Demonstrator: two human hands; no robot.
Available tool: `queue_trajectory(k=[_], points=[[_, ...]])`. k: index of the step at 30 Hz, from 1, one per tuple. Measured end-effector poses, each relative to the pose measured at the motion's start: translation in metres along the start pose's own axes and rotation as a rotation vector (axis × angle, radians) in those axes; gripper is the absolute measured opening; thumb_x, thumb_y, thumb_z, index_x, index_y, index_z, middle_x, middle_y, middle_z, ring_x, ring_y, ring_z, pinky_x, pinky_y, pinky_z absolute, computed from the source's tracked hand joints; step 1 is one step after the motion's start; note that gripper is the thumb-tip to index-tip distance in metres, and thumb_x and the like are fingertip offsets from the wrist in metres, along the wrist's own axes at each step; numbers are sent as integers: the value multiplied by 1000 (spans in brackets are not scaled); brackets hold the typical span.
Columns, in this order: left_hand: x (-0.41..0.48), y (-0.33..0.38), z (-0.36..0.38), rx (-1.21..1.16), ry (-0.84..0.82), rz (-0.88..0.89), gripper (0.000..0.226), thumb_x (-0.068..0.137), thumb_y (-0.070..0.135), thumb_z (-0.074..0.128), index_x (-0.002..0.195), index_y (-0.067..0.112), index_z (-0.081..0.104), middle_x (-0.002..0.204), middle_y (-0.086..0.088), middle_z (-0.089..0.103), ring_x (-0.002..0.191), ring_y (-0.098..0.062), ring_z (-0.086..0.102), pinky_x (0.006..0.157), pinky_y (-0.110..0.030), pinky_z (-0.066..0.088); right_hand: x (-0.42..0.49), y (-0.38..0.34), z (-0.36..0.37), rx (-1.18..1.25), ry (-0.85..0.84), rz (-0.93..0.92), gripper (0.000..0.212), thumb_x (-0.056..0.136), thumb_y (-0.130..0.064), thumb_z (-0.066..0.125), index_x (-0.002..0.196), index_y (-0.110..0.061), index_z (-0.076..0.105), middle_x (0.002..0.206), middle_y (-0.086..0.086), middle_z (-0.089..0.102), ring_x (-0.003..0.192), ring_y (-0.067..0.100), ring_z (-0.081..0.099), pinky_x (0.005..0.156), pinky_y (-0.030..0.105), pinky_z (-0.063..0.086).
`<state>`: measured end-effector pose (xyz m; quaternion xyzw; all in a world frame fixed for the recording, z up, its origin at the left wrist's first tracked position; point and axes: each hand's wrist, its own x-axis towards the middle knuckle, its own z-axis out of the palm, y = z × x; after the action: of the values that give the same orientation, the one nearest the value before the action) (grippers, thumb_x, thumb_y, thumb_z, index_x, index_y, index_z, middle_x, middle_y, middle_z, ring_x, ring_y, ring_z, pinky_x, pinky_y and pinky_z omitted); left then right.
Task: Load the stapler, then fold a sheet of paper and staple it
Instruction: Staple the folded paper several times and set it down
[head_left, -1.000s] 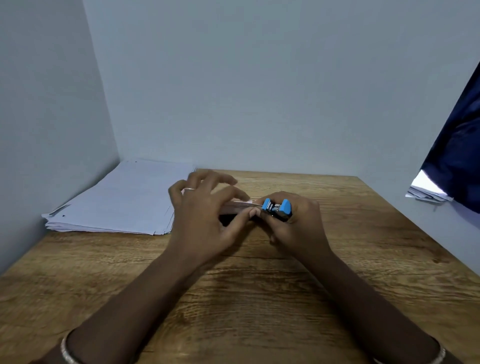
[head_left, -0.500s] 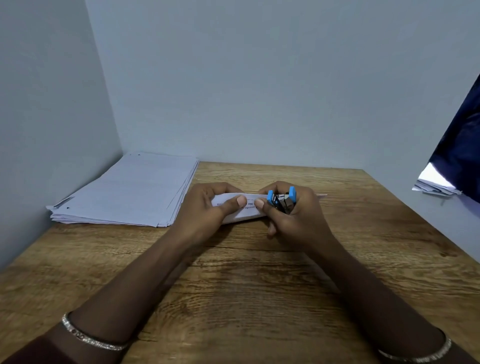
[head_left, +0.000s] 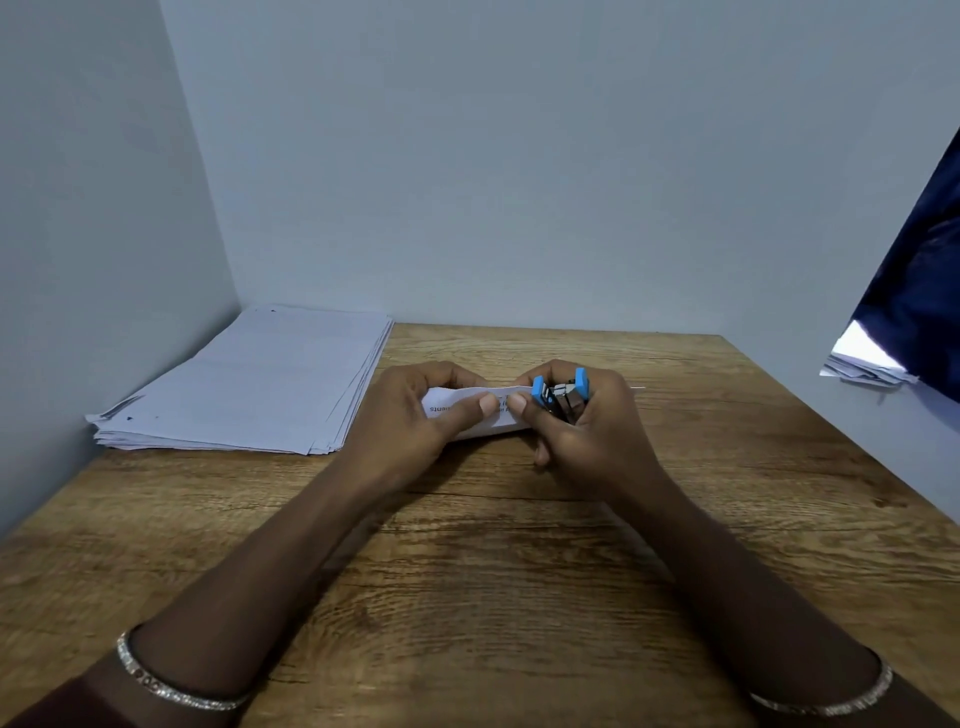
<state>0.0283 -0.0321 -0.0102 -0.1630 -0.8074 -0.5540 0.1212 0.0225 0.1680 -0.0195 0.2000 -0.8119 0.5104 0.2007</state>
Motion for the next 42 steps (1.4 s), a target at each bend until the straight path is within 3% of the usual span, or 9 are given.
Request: queue_trajectory(k=[4, 11, 15, 18, 23, 27, 31, 35, 42], points=[[-1, -1, 3, 92, 75, 102, 14, 78, 41, 79, 81, 28, 78, 83, 9, 74, 84, -10, 66, 75, -39, 53, 0, 0, 1, 6, -13, -28, 13, 92, -19, 74, 92, -7, 70, 49, -7, 63, 39, 12, 62, 45, 36, 57], [-9, 8, 8, 525, 372, 429, 24, 76, 30, 70, 100, 28, 68, 103, 14, 56, 102, -8, 47, 80, -31, 23, 3, 4, 2, -108, 117, -84, 7, 89, -20, 77, 91, -14, 74, 77, -2, 76, 70, 15, 74, 66, 42, 62], [-15, 9, 8, 396, 402, 700, 20, 91, 27, 65, 74, 16, 62, 71, 7, 58, 69, -13, 51, 65, -29, 36, 3, 5, -1, -157, 272, -118, 11, 85, -31, 78, 91, -21, 78, 81, -5, 78, 76, 15, 73, 68, 39, 58], [-20, 4, 18, 164, 86, 364, 44, 100, 50, 53, 69, 24, 70, 55, 7, 64, 48, -6, 56, 49, -22, 40, 1, 4, -2, -127, 297, -148, 15, 84, -26, 81, 98, -22, 80, 86, -4, 80, 81, 14, 75, 73, 41, 60], [-8, -1, 23, -484, -103, -335, 56, 86, 64, 62, 106, 14, 77, 94, -15, 79, 67, -23, 70, 45, -25, 45, -1, -2, -2, -96, 198, -236, 20, 84, -12, 82, 104, -16, 81, 100, -10, 80, 96, 2, 75, 86, 30, 61], [-4, -6, 22, -741, -24, -413, 13, 86, 24, 77, 93, 13, 82, 93, -13, 79, 64, -14, 70, 47, -23, 49, -2, -4, 0, -135, 100, -245, 28, 84, -7, 82, 111, -13, 78, 110, -9, 78, 104, 4, 72, 91, 36, 60], [0, -7, 22, -848, 127, -459, 26, 85, 13, 79, 109, 7, 72, 88, -9, 80, 67, -11, 75, 47, -19, 51, 0, -6, 0, -226, 199, -206, 25, 83, -13, 83, 106, -20, 77, 127, -4, 66, 119, 4, 61, 98, 16, 48], [2, -12, 19, -878, 234, -410, 31, 82, 10, 82, 110, 6, 71, 87, -8, 80, 74, -13, 78, 50, -18, 54, 1, -4, -2, -234, 445, -88, 19, 83, -30, 83, 84, -18, 69, 82, -7, 63, 72, -5, 57, 64, 5, 40], [3, -16, 19, -925, 215, -325, 33, 83, -1, 78, 114, 5, 69, 100, -10, 81, 88, -25, 79, 62, -22, 60, 8, 0, 3, 288, 57, 664, 31, 89, -47, 68, 96, -18, 56, 67, 0, 52, 52, 13, 43, 48, 27, 35]])
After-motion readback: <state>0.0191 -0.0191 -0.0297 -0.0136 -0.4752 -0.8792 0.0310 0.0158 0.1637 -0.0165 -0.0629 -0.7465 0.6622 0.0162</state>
